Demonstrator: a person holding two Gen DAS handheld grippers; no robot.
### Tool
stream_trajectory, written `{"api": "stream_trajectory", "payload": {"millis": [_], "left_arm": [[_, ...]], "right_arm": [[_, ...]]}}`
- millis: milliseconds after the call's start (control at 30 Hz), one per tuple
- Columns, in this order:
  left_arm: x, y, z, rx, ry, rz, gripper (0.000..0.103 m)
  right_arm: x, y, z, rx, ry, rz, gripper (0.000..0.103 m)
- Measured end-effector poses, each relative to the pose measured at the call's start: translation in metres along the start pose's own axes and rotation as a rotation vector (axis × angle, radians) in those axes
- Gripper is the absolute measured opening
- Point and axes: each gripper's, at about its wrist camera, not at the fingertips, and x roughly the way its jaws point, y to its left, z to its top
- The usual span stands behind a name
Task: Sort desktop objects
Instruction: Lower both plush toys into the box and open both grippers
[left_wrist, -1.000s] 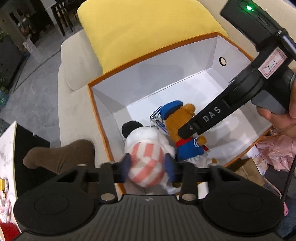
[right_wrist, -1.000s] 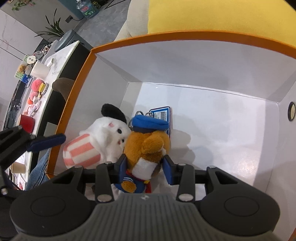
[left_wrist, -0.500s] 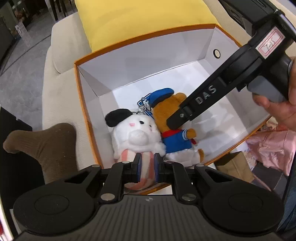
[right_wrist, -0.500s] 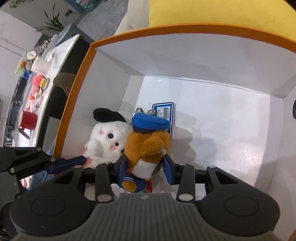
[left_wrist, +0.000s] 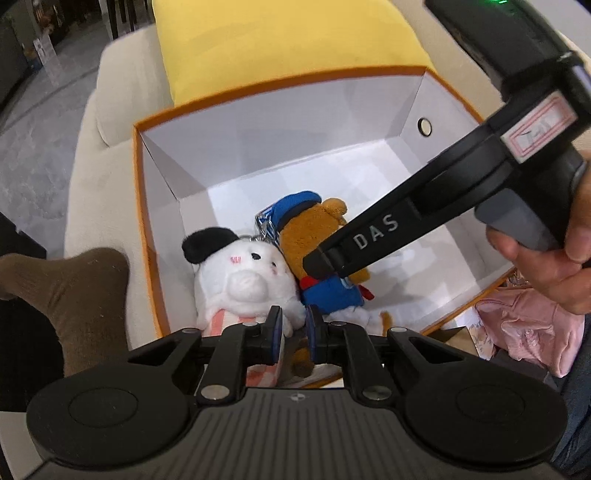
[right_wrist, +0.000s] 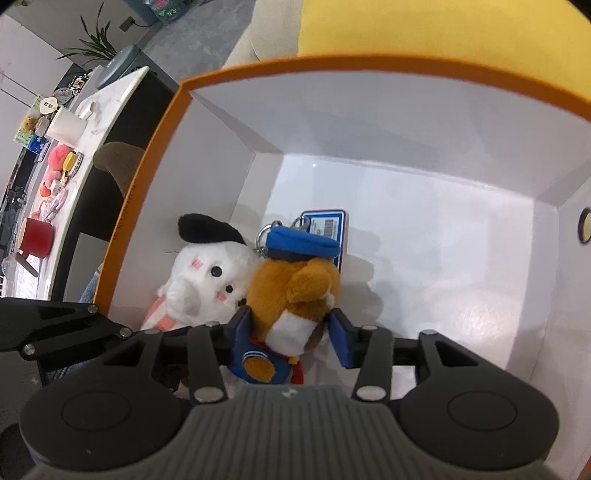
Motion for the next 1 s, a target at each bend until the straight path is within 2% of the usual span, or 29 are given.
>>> {"api": "stream_trajectory", "payload": {"millis": [200,367,467,567,633,700,833,867,933,967,1000], "left_arm": [[-0.023,-0.009,-0.013,-0.015,-0.073,-0.002,0.015],[-0.047,-0.017,-0.022,-0.022,-0.131,0.025,0.015],[-0.055,-0.017,-0.025,-0.034,-0.14,0.03,0.016],[-0.058,-0.012,-0.024,-0.048,-0.148,0.097,0.016],[-0.056,-0.004,-0.022,-0.068,-0.148,0.126,0.016],[-0.05,0.005,-0.017,-0.085,-0.141,0.124,0.016],[-0.03,0.019,-0.01,-0.104,-0.111,0.14,0.016],[-0.026,0.02,-0.01,-0.105,-0.104,0.138,0.016],[-0.022,0.021,-0.011,-0.095,-0.096,0.133,0.016],[-0.021,0.021,-0.013,-0.085,-0.094,0.13,0.016],[-0.019,0.019,-0.014,-0.075,-0.092,0.13,0.016]], "right_arm": [[-0.009,0.003,-0.007,-0.015,-0.026,-0.023,0.063],[-0.03,0.005,-0.013,-0.02,-0.072,-0.039,0.063],[-0.036,0.005,-0.016,-0.011,-0.075,-0.06,0.063],[-0.031,-0.001,-0.019,0.026,-0.048,-0.091,0.062],[-0.024,-0.009,-0.02,0.06,-0.026,-0.072,0.061],[-0.018,-0.015,-0.022,0.092,-0.004,-0.022,0.055],[-0.003,-0.024,-0.02,0.15,-0.003,0.032,0.05],[0.0,-0.026,-0.02,0.164,0.004,0.041,0.041],[0.003,-0.027,-0.02,0.189,0.044,0.086,0.037],[0.0,-0.026,-0.02,0.192,0.06,0.098,0.033],[-0.003,-0.023,-0.02,0.183,0.069,0.106,0.024]]}}
